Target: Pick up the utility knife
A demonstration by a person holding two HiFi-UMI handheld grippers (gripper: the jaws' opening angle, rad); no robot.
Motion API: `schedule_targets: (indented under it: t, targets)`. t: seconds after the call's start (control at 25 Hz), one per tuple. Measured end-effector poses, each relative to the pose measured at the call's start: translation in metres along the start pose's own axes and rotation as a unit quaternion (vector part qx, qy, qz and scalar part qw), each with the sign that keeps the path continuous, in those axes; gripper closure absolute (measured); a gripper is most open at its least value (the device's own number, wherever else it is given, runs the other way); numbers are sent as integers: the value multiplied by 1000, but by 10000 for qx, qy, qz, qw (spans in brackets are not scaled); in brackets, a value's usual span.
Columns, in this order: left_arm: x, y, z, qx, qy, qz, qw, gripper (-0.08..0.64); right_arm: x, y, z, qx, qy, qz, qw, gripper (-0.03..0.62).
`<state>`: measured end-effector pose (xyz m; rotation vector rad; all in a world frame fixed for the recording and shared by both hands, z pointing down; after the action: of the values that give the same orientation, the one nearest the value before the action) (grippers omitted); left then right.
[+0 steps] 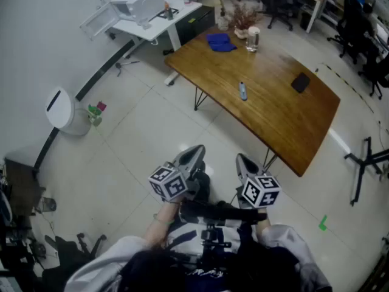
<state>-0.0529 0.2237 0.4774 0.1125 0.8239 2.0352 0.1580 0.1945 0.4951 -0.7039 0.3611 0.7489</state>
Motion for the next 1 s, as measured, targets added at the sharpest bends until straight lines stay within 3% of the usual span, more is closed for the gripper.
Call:
schedule_targets:
  t: [0.24, 0.4, 0.72, 1.0]
  targets:
    - [-48, 47, -46, -180, 241, 157, 9994, 555, -46, -17, -44, -163, -95, 194, 9996, 580]
    - [-79, 85, -90, -271, 413, 444, 9978, 555, -84, -17, -76, -390, -182, 416, 9982, 580]
    - [-124, 157, -145, -313, 789, 898, 9923, 555, -145, -18, -118, -790, -344, 906, 9922, 580]
    - [-152, 185, -160, -163, 1060, 1148, 9876, 555, -163, -22, -131, -994, -277, 1234, 9870, 580]
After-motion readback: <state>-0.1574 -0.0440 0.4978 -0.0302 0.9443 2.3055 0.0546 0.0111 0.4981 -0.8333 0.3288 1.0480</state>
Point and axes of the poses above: the fingertips, and each gripper's own axes: x backward along the fingers, y to its left, z out of its underside, the point moved 7 cm from there along x, backward along the fingers, and after that the axes turned 11 degrees about y, right-handed, at the moved point
